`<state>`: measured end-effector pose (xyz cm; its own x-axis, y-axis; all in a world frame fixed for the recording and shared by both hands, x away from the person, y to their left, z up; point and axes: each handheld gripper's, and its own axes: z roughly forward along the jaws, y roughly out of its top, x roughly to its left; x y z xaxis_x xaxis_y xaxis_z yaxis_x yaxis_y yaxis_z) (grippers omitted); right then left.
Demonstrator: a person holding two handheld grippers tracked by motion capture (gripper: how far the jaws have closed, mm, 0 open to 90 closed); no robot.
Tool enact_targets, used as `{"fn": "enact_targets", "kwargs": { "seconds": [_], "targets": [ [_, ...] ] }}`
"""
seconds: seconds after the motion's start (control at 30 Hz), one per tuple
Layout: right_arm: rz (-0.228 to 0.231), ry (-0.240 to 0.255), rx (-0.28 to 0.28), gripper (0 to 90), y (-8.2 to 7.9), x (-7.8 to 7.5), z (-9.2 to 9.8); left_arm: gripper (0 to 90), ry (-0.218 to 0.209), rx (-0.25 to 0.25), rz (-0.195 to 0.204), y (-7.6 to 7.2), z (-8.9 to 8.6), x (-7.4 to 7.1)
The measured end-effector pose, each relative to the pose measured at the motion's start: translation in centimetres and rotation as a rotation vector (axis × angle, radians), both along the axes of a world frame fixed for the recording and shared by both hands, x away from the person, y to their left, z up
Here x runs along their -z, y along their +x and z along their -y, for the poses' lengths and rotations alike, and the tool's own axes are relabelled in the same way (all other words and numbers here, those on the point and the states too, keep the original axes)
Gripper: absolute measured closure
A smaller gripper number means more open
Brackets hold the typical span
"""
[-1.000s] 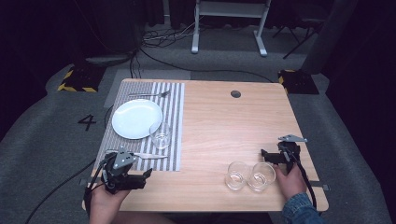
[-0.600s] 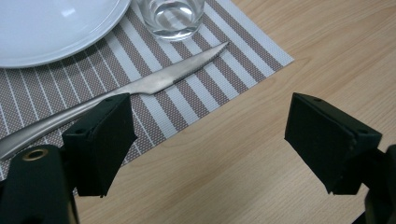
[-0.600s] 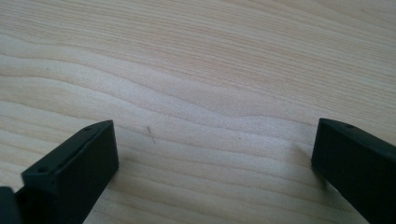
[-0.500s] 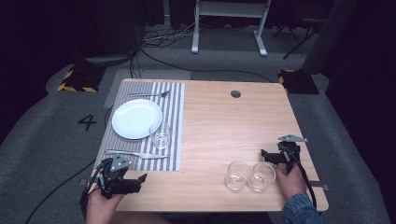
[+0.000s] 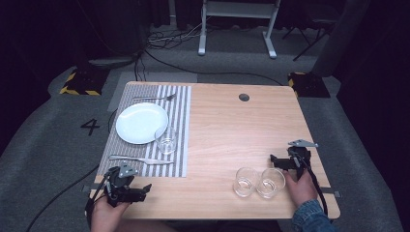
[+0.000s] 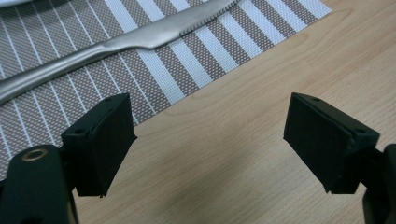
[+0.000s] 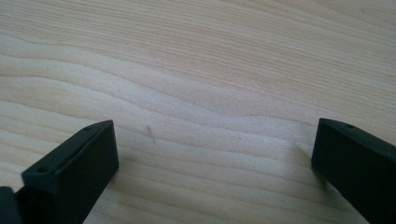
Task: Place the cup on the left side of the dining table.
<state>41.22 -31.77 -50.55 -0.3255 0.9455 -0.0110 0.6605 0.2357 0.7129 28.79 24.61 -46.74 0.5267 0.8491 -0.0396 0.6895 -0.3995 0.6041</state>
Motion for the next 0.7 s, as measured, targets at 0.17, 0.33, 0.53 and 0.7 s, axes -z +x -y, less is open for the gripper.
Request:
{"fn": "enact_targets", "kwargs": {
  "seconds": [0.17,0.33,0.53,0.7],
  "targets": [
    [-0.001,0.0,0.0,0.8,0.0,0.0,0.0,16.5,0.012,-0.024,-0.001,0.1,0.0,1.1],
    [-0.001,0.001,0.001,0.8,0.0,0.0,0.0,16.8,0.046,-0.055,0.025,0.1,0.0,2.2],
    [0.0,0.0,0.0,0.8,0.0,0.0,0.0,15.9,0.04,-0.064,0.069,0.0,0.3,2.9],
    [0.0,0.0,0.001,0.8,0.0,0.0,0.0,15.2,-0.01,-0.065,0.095,0.0,0.2,3.5]
  ]
}}
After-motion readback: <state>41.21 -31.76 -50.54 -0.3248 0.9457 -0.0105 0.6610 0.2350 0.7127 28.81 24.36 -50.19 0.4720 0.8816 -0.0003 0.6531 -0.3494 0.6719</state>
